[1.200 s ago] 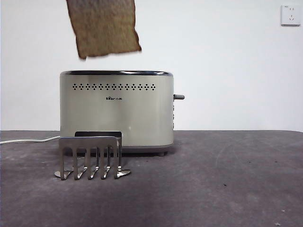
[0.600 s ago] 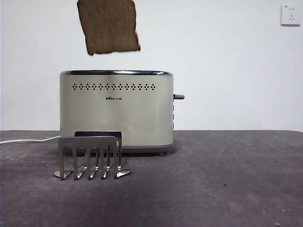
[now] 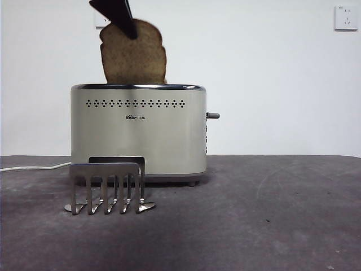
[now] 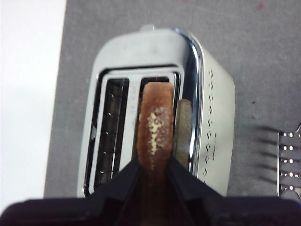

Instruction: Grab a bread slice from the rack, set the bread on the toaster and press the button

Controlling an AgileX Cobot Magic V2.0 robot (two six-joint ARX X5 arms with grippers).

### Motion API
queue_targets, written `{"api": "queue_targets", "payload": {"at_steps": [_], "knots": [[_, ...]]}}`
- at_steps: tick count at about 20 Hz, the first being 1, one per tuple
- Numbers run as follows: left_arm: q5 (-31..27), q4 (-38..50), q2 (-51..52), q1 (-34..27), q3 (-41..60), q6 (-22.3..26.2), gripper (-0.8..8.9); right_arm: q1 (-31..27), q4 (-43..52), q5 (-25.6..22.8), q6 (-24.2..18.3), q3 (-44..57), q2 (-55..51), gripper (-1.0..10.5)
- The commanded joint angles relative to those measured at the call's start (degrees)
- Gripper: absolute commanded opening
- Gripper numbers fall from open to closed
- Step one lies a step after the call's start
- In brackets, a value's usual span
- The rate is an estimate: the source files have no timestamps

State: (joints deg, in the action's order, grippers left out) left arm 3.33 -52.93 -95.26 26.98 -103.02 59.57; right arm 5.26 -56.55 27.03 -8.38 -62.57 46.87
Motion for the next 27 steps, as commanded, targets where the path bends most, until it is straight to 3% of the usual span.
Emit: {"api": "queue_targets", "payload": {"at_steps": [1, 5, 9, 13, 17, 23, 26, 27], "knots": [[1.95, 0.2, -1.2, -0.92, 0.22, 0.48, -0.09, 0.13, 0.28, 0.07, -0.28, -0.07, 0.0, -0.1], [4.59, 0.87, -3.96, -2.36, 0.22, -0.07, -0.09, 0.13, 0.31, 0.07, -0.28, -0.07, 0.02, -0.1], [4.57, 2.97, -6.58, -3.15, 0.22, -4.15, 0.13, 0.13, 0.31, 0.07, -0.28, -0.07, 0.02, -0.1], [4.37, 5.55, -6.67, -3.15, 0.22, -5.14, 2.63, 0.13, 0.35, 0.07, -0.31, -0.07, 0.37, -0.1], [4.2, 7.06, -6.67, -3.32, 0.22, -9.27, 2.65, 0.13, 0.35, 0.07, -0.31, -0.07, 0.74, -0.1], [2.03, 8.74, -4.37, -3.32, 0.15, -17.4, 2.66, 0.13, 1.97, 0.09, -0.26, -0.07, 2.95, -0.1], [1.18, 8.11, -0.81, -3.32, -0.15, -25.2, 2.66, 0.13, 5.97, 0.9, 0.87, -0.07, 5.77, -0.1], [1.22, 7.69, 0.83, -3.32, -0.15, -29.07, 2.66, 0.13, 8.07, 3.37, 1.73, -0.07, 7.1, -0.1]]}}
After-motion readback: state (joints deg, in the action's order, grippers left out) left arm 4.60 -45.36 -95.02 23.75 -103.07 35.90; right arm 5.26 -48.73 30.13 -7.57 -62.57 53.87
